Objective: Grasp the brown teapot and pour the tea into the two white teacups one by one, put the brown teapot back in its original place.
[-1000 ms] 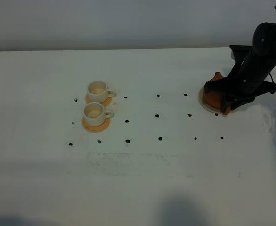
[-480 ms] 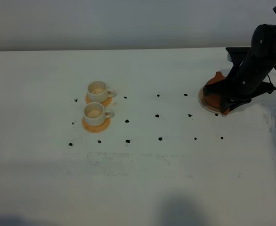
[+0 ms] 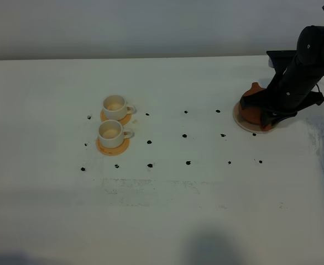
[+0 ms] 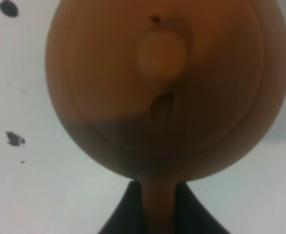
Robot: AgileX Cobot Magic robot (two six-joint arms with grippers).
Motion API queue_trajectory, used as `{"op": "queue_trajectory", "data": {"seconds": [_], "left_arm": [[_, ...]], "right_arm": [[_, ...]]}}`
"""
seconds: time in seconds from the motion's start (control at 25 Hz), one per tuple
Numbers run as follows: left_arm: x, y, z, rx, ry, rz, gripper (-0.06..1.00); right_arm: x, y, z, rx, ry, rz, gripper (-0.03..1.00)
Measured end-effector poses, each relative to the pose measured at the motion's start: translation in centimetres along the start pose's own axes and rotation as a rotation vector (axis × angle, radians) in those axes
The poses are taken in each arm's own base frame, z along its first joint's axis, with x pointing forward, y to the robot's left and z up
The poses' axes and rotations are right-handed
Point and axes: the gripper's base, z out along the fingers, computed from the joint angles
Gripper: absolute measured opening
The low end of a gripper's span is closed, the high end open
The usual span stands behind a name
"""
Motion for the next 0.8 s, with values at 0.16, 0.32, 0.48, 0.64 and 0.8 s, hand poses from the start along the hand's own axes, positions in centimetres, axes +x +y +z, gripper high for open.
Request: {"op": "queue_trajectory", "data": {"seconds": [0.16,0.32,0.48,0.64,0.8], "left_arm": [[0.0,0.0,0.0,0.0,0.0,0.0,0.52],[0.0,0.0,0.0,0.0,0.0,0.0,0.52],[0.0,0.0,0.0,0.0,0.0,0.0,0.52],[0.0,0.0,0.0,0.0,0.0,0.0,0.52],[0.0,0.0,0.0,0.0,0.0,0.0,0.52]], "right_arm": [[-0.02,-0.02,0.0,0.002,-0.002,-0.002,0.12],[-0.09,-0.03,0.0,0.003,-0.01,-0.002,0.12],[-0.24,-0.05,0.0,0.005,-0.026,-0.003,0.12],[-0.35,-0.05,-0.01,0.006,-0.039,-0.005,0.12],[-0.39,-0.02,-0.01,0.003,-0.043,-0.018,0.12]]}}
